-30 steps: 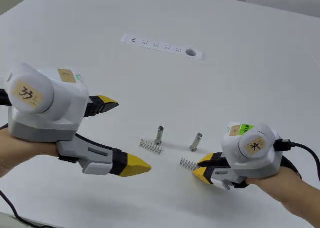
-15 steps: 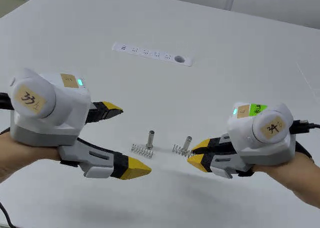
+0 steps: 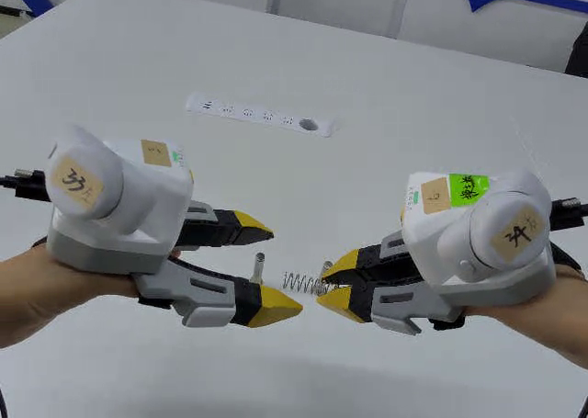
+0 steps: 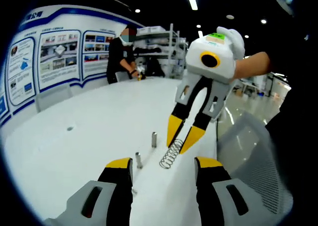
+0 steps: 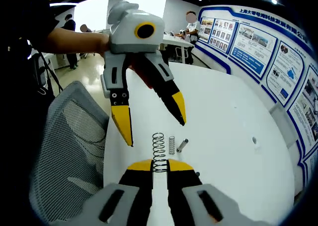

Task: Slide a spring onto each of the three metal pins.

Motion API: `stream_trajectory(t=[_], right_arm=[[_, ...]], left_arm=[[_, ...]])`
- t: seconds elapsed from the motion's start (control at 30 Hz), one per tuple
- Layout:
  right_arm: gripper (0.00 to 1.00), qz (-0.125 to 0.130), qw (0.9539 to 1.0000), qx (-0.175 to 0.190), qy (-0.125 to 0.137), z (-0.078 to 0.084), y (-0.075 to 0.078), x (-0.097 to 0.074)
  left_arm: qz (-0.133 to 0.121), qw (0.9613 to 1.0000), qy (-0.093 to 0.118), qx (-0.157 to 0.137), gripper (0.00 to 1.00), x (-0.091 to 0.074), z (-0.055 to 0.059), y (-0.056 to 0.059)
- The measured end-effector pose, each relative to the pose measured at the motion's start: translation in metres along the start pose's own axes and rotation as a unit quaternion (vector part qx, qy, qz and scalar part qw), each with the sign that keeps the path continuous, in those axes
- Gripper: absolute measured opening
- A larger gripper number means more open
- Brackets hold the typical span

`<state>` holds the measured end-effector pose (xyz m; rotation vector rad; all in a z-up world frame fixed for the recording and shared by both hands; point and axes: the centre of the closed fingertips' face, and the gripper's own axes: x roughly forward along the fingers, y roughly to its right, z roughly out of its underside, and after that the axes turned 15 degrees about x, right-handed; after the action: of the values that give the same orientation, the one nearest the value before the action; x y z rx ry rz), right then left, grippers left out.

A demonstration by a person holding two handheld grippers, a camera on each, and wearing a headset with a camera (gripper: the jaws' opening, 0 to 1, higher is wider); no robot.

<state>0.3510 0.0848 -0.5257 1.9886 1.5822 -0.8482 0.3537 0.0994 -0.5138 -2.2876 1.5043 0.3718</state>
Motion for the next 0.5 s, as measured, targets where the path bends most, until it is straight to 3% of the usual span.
stream_trajectory(t=[0.17,0.5], right_arm=[[0.10,-0.007,0.9999,-0.012,0.009,-0.008,-0.007,-0.004],[0.10,-0.021,0.9982,-0.055,-0.004,-0.010,-0.020,-0.001]], left_arm=[[0.014,0.9998,-0.001,0.011,0.44,0.003,-0.001,0.007],[0.029,0.9991,-0.007,0.030,0.31,0.007,-0.006,0.014]])
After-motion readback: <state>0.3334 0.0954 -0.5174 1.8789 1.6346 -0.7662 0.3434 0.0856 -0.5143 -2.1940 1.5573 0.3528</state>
